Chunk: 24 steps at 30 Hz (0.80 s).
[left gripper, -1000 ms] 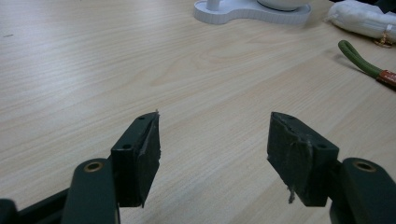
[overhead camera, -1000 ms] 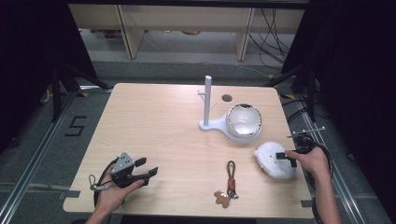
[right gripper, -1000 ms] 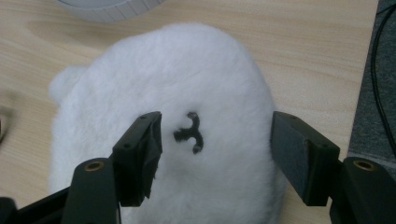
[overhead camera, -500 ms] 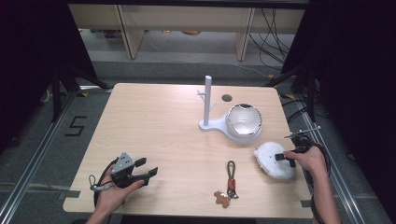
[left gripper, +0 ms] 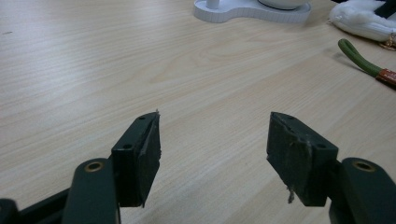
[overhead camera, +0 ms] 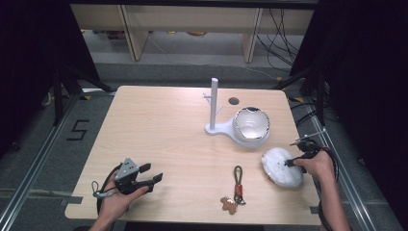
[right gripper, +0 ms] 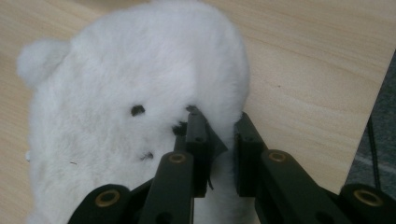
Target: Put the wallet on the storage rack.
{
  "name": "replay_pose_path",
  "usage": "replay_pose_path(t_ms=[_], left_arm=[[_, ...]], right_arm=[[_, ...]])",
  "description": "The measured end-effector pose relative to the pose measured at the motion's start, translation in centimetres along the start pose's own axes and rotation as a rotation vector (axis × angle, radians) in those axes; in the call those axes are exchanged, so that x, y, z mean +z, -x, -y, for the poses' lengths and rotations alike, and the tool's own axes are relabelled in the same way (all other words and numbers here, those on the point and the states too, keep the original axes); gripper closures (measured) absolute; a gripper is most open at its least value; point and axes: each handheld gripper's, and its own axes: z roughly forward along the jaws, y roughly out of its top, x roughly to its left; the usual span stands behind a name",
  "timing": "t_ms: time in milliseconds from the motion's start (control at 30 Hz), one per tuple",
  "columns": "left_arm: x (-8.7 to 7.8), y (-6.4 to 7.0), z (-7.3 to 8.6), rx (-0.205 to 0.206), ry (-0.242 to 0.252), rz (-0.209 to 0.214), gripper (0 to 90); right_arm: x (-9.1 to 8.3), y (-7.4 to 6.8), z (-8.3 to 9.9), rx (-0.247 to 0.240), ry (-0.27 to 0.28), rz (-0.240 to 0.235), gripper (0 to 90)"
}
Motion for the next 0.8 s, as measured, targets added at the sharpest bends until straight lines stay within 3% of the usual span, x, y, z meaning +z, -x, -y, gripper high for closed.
replay_pose_path(t_ms=[33,67,100,133,167,267,333,367,400,433,467,533,600,633,700,733,767,800], left_arm=[[0.1,0.0,0.0,0.001,0.007,-0.009,34.9],[0.0,0.0,0.0,0.004,-0.003,-0.002,34.9],[0.0,0.0,0.0,0.004,-0.003,-0.001,34.9],[0.0,0.0,0.0,0.003,-0.002,-0.001,35.0],[-0.1,0.1,0.0,0.004,-0.003,-0.007,35.0],[-0.1,0.1,0.0,0.006,-0.004,-0.008,35.0],[-0.1,0.1,0.0,0.006,-0.004,-0.007,35.1],[0.0,0.2,0.0,0.002,0.001,-0.006,35.1],[0.0,0.2,0.0,0.002,0.001,-0.006,35.1],[0.0,0.2,0.0,0.006,-0.003,-0.005,35.1],[0.0,0.2,0.0,0.006,-0.003,-0.005,35.1],[0.0,0.2,0.1,0.005,-0.002,-0.001,35.1],[0.0,0.2,0.1,0.006,-0.005,0.0,35.1],[0.0,0.2,0.0,0.01,-0.013,-0.009,35.1],[0.0,0.2,0.1,0.009,-0.009,-0.005,35.1],[0.0,0.2,0.1,0.01,-0.011,-0.007,35.1],[0.0,0.2,0.1,0.01,-0.011,-0.007,35.1],[0.0,0.2,0.1,0.009,-0.012,-0.009,35.1]], right_arm=[[-0.1,-0.5,0.1,0.045,-0.016,0.004,80.9],[-0.1,-0.5,0.1,-0.008,0.001,0.013,81.0],[-0.2,-0.9,0.2,0.006,0.016,0.018,81.0],[-0.4,-1.0,0.3,-0.035,0.011,0.039,81.1],[-0.7,-1.3,0.4,-0.057,0.025,0.023,81.2],[-1.6,-1.9,0.7,-0.158,0.1,0.06,81.2],[-2.5,-2.8,1.1,-0.182,0.151,0.081,81.2],[-2.8,-2.8,1.1,-0.222,0.164,0.088,81.2],[-2.8,-2.8,1.1,-0.222,0.164,0.088,81.2],[-3.8,-3.7,1.4,-0.232,0.209,0.109,81.3],[-3.8,-3.7,1.4,-0.232,0.209,0.109,81.3],[-5.0,-4.6,1.7,-0.248,0.271,0.132,81.4],[-5.2,-4.8,1.8,-0.249,0.284,0.138,81.4],[-6.0,-5.2,1.9,-0.296,0.328,0.167,81.5],[-6.4,-5.3,1.9,-0.302,0.337,0.172,81.5],[-7.2,-5.6,1.8,-0.346,0.382,0.199,81.5],[-7.2,-5.6,1.8,-0.346,0.382,0.199,81.5],[-7.8,-6.0,1.7,-0.343,0.421,0.206,81.5]])
